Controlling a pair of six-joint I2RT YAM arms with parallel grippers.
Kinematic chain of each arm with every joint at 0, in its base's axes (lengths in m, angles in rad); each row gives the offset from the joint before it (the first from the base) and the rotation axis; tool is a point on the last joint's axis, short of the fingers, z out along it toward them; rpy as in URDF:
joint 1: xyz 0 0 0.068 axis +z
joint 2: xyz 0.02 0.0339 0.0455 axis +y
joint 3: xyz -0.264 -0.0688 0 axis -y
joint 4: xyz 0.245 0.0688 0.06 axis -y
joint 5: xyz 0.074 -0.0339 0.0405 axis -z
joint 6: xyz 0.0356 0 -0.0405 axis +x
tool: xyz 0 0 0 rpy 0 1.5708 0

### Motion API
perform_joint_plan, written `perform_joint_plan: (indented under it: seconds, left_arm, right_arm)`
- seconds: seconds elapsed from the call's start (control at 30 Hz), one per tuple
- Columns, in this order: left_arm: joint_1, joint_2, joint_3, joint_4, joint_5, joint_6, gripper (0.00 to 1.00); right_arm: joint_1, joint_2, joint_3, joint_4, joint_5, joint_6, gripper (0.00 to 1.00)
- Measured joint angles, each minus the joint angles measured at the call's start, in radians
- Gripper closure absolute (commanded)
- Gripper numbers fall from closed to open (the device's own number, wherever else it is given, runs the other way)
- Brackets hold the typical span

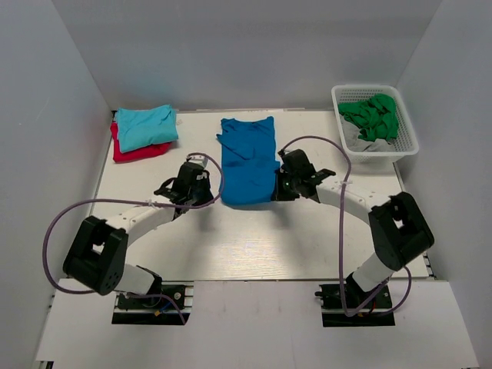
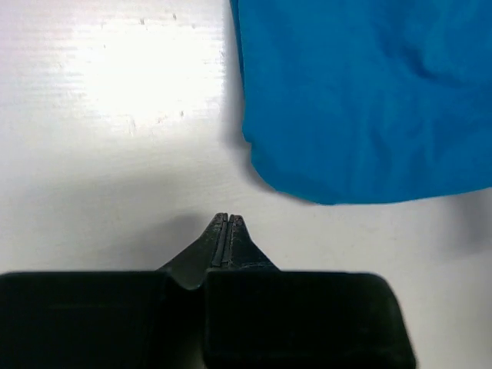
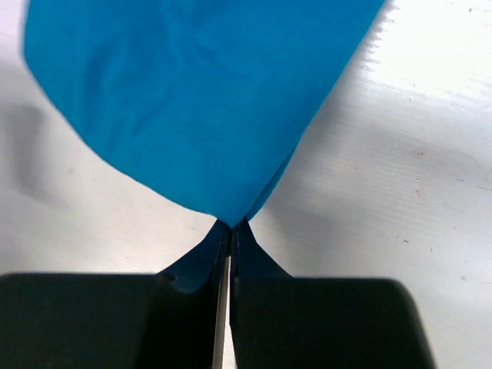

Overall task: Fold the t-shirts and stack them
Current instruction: Grab one side of the 2/3 rectangular tshirt with both arms

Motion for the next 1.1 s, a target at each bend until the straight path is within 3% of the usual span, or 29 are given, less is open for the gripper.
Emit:
perform_joint_plan:
  seconds: [0.13,0.23,0.33,0.4,0.73,0.93,1.1]
  left_arm:
    - [-0.002,-0.042,-0.04,-0.014,0.037,-0.029,0.99]
    - [-0.015,0.003,-0.055,-0.004,0.111,-0.031,0.8]
    - [-0.051,0.087,-0.056,0.034,0.167,-0.026,0.71]
    - [-0.076,0.125,-0.045,0.065,0.18,-0.027,0.71]
    - [-0.141,0.242,0.083,0.067,0.002,-0.019,0.68]
    - [-0.142,0.266,0.121,0.039,-0.133,-0.021,0.6]
    - [-0.14,0.278,0.129,0.059,-0.156,0.006,0.58]
  right_arm:
    - [-0.001,-0.048,-0.023,0.003,-0.021,-0.004,1.0]
    - [-0.001,-0.039,-0.05,0.0,-0.038,-0.004,1.0]
    - [-0.001,-0.026,-0.064,-0.008,-0.045,-0.002,1.0]
    - [-0.002,-0.025,-0.064,-0.013,-0.041,0.002,1.0]
    - [-0.017,-0.025,-0.064,-0.03,-0.029,0.004,1.0]
    - [-0.024,-0.025,-0.063,-0.032,-0.03,0.002,1.0]
    - [-0.029,-0.021,-0.063,-0.046,-0.031,-0.005,1.0]
